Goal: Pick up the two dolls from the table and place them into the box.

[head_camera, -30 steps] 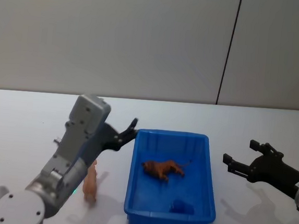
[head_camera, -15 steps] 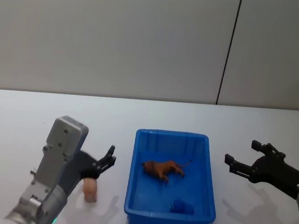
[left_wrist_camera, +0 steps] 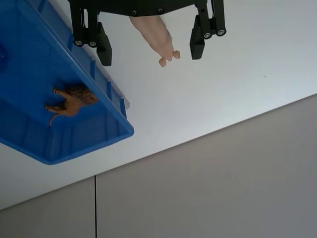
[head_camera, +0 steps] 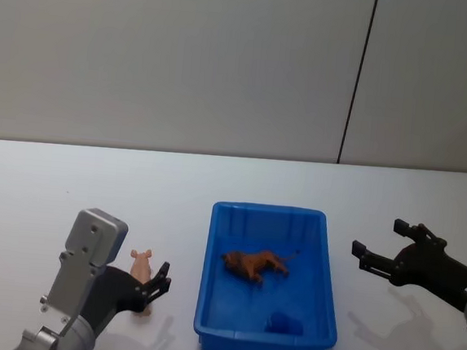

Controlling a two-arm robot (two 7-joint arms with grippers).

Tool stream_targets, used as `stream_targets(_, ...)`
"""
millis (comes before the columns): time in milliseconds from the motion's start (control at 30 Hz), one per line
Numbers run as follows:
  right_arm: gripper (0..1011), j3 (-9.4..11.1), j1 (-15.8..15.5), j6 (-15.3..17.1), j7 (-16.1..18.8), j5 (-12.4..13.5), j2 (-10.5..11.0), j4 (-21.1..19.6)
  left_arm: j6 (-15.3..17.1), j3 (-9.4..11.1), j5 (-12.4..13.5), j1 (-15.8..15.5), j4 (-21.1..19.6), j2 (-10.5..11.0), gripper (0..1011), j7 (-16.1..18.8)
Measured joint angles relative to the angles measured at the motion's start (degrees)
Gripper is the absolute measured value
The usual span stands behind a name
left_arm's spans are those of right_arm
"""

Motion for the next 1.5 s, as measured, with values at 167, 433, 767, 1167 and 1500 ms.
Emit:
stream_targets(167,1001,0.0,0.0,0.0,0.0,0.0,0.0,0.0,0.6,-0.1,-0.1,-0.3,1.6,-0.5,1001,-1.3)
stream_targets(433,1001,0.0,0.0,0.0,0.0,0.0,0.0,0.0,0.9,-0.3,0.0,-1.6,5.1,-1.9,1001,-3.6)
stream_targets(767,1001,0.0,0.0,0.0,0.0,0.0,0.0,0.0,0.1,-0.6,-0.5,-2.9,9.4,-3.5,1001,-5.8)
stream_targets(1167,1001,0.0,0.0,0.0,0.0,0.0,0.0,0.0,-1.4,-0.8,-1.0,-4.1,13.6,-5.0,950,-8.0)
stream_targets(1500,1001,0.0,0.0,0.0,0.0,0.0,0.0,0.0,-2.0,-1.0,-0.7,-5.0,16.2,-6.0,657,-9.5)
